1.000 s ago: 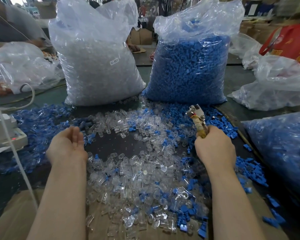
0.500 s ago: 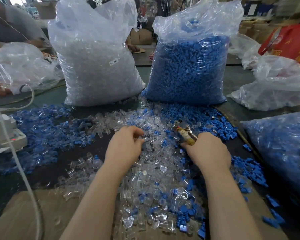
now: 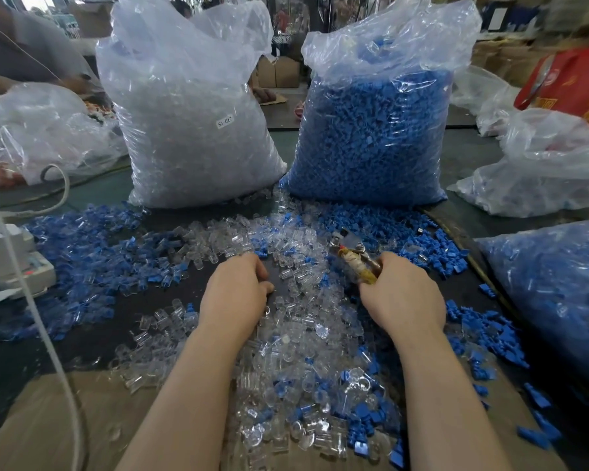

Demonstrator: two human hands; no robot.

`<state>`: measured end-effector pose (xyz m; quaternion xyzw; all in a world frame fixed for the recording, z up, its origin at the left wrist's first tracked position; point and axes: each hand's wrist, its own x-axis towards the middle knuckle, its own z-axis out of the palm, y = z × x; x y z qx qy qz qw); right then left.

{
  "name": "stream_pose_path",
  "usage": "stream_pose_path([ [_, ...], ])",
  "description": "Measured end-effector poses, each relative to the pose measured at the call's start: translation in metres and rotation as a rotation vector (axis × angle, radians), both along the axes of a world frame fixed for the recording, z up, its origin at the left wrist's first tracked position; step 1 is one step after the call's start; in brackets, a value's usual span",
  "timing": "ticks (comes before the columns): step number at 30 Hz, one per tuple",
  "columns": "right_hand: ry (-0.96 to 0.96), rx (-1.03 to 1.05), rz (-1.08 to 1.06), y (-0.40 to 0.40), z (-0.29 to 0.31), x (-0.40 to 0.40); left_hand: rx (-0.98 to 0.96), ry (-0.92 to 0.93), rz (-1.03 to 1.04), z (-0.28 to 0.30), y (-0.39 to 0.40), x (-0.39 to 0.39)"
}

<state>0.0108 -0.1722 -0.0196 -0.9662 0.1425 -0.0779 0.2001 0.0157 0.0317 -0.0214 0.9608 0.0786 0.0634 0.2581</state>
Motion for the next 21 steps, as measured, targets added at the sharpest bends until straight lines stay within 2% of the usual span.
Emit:
stream_pose_path([
  [4, -0.059, 0.126, 0.017, -0.001, -0.001, 0.005, -0.207, -0.013, -0.012, 0.005, 0.001, -0.001],
  [6, -0.074, 0.231, 0.041, -0.001, 0.000, 0.007, -0.390, -0.024, -0.049, 0.009, 0.001, -0.001],
  [9, -0.125, 0.495, 0.079, 0.001, 0.001, 0.009, -0.696, 0.001, -0.093, 0.015, 0.000, 0.000],
  [12, -0.186, 0.664, 0.116, 0.003, 0.002, 0.010, -0.983, 0.054, -0.063, 0.019, -0.005, 0.000],
  [18, -0.239, 0.748, 0.127, 0.010, 0.000, 0.011, -1.393, 0.125, -0.084, 0.025, -0.005, -0.002],
  [21, -0.277, 0.778, 0.135, 0.012, 0.000, 0.010, -1.494, 0.148, -0.069, 0.027, -0.004, -0.002],
])
